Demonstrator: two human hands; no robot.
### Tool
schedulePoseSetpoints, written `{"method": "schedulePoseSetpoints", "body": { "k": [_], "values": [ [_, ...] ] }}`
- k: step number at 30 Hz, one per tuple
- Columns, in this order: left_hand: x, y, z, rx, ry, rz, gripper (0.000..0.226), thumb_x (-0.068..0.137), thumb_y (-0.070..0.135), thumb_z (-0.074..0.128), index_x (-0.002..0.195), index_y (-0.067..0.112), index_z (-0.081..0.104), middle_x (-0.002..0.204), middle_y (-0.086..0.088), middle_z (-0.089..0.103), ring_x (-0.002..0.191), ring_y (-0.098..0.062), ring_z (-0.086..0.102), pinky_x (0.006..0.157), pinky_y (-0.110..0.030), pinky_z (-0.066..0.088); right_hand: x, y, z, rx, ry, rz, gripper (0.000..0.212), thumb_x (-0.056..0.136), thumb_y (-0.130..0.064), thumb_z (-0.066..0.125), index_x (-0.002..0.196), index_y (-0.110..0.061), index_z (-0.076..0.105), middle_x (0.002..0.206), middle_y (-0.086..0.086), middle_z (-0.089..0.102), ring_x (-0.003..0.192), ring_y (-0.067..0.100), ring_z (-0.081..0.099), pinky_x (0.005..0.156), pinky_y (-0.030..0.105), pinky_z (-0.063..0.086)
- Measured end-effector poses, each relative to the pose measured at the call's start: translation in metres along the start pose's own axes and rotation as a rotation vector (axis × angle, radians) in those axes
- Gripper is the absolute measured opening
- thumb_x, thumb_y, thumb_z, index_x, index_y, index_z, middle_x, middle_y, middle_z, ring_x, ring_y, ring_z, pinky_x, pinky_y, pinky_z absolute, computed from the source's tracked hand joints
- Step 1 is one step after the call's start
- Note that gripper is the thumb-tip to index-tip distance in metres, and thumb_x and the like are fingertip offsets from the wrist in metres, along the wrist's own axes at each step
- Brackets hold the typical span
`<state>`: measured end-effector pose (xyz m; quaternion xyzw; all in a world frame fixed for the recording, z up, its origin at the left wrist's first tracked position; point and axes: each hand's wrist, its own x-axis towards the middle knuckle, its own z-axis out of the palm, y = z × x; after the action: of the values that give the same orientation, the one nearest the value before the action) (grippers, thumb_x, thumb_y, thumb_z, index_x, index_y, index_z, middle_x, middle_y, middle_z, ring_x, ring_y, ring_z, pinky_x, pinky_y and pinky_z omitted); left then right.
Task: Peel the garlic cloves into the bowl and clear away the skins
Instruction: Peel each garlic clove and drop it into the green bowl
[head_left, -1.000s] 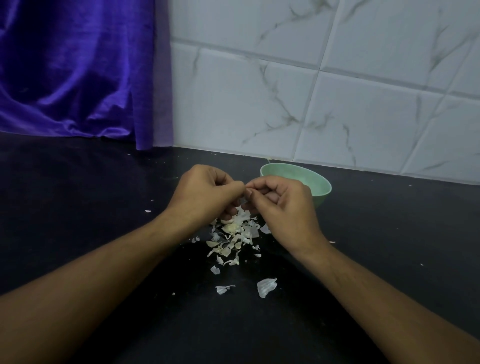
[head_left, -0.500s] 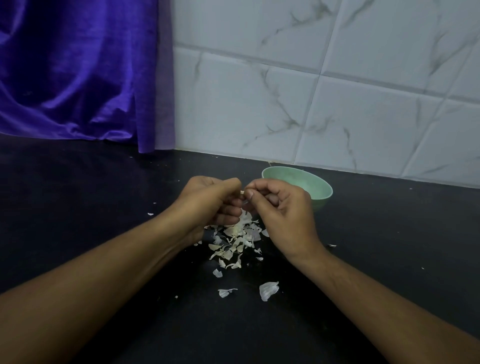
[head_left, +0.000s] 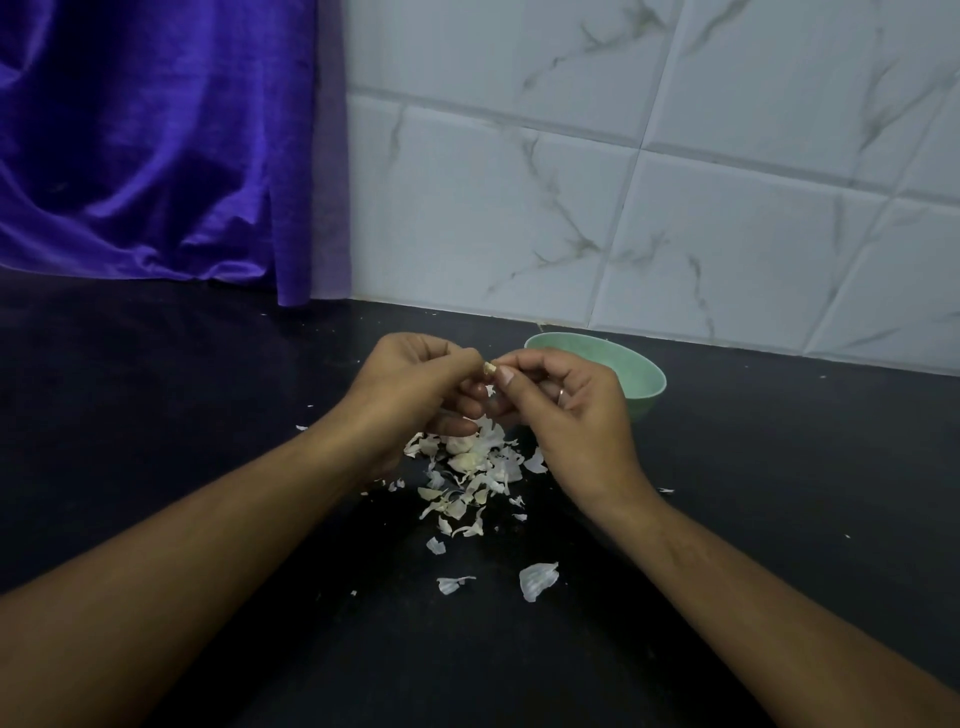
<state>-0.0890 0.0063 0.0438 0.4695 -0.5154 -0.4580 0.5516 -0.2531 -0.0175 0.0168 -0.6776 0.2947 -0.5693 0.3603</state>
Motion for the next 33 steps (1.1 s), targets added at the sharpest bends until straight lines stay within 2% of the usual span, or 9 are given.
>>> {"method": "schedulePoseSetpoints", "body": {
  "k": [3,5,9,13,16,19,24,30,33],
  "values": [
    [0.001,-0.001,-0.003,0.106,-0.004,0.086,0.015,0.092,0.009,0.071,0.078,0.003,0.072,0.069,-0.009,0.069,0.063,-0.017,0.066,0.055,-0.028,0.056,0.000,-0.002,-0.003,-0.029,-0.018,0.008,0.009,0.098,-0.003,0.068,0.103,-0.004,0.075,0.086,0.017,0.077,0.079,0.041,0.074,0.075,0.052,0.063],
    [0.002,-0.003,-0.004,0.178,0.003,0.134,0.015,0.091,0.011,0.073,0.077,0.005,0.073,0.070,-0.011,0.071,0.065,-0.021,0.068,0.059,-0.032,0.058,0.001,-0.003,-0.006,-0.027,-0.031,0.039,0.009,0.096,-0.004,0.070,0.103,-0.004,0.076,0.083,0.018,0.076,0.076,0.037,0.074,0.076,0.053,0.064],
    [0.002,-0.003,-0.003,0.229,-0.011,0.181,0.016,0.092,0.011,0.072,0.077,0.005,0.075,0.077,-0.017,0.074,0.065,-0.020,0.069,0.062,-0.036,0.060,0.003,-0.006,-0.010,0.039,-0.051,0.100,0.011,0.090,-0.003,0.076,0.100,0.001,0.074,0.078,0.014,0.075,0.068,0.023,0.072,0.070,0.044,0.063],
    [0.004,-0.003,-0.005,0.213,-0.062,0.143,0.018,0.095,0.014,0.071,0.082,0.002,0.071,0.070,-0.009,0.069,0.066,-0.020,0.069,0.062,-0.035,0.060,0.003,-0.008,-0.009,0.130,-0.044,0.131,0.008,0.093,-0.002,0.071,0.100,-0.001,0.074,0.079,0.009,0.074,0.067,0.020,0.067,0.068,0.041,0.063],
    [0.002,-0.007,-0.006,0.416,-0.093,0.194,0.020,0.096,0.014,0.065,0.077,0.009,0.070,0.071,-0.009,0.070,0.069,-0.025,0.073,0.060,-0.039,0.063,0.004,-0.010,-0.008,0.204,-0.043,0.165,0.012,0.096,-0.005,0.069,0.106,-0.002,0.074,0.080,0.005,0.072,0.069,0.016,0.065,0.064,0.034,0.062],
    [0.000,-0.004,-0.007,0.545,-0.051,0.258,0.029,0.098,0.015,0.052,0.074,0.009,0.068,0.070,-0.011,0.069,0.064,-0.023,0.069,0.056,-0.041,0.062,0.005,-0.010,-0.008,0.209,-0.055,0.194,0.015,0.099,-0.010,0.065,0.110,-0.005,0.074,0.085,0.006,0.069,0.069,0.018,0.066,0.063,0.034,0.063],
    [0.001,-0.002,-0.013,0.688,-0.006,0.362,0.046,0.103,0.040,0.058,0.066,0.013,0.063,0.060,-0.003,0.066,0.059,-0.026,0.066,0.064,-0.050,0.059,0.005,-0.010,-0.011,0.249,-0.094,0.252,0.020,0.102,-0.011,0.060,0.114,0.001,0.071,0.089,0.010,0.072,0.074,0.020,0.071,0.067,0.033,0.063],
    [0.007,-0.003,-0.016,0.695,0.058,0.360,0.027,0.087,0.035,0.079,0.070,0.019,0.065,0.060,0.006,0.068,0.058,-0.011,0.066,0.064,-0.040,0.060,0.005,-0.011,-0.014,0.287,-0.065,0.289,0.019,0.098,-0.013,0.066,0.111,-0.001,0.072,0.091,0.013,0.076,0.078,0.023,0.074,0.068,0.031,0.063],
    [0.007,-0.003,-0.016,0.669,0.059,0.372,0.019,0.083,0.021,0.081,0.078,0.025,0.064,0.069,0.015,0.068,0.060,-0.006,0.065,0.063,-0.036,0.059,0.007,-0.011,-0.015,0.310,-0.042,0.296,0.020,0.099,-0.011,0.065,0.112,0.000,0.073,0.091,0.010,0.073,0.078,0.021,0.073,0.067,0.030,0.061]
  ]
}}
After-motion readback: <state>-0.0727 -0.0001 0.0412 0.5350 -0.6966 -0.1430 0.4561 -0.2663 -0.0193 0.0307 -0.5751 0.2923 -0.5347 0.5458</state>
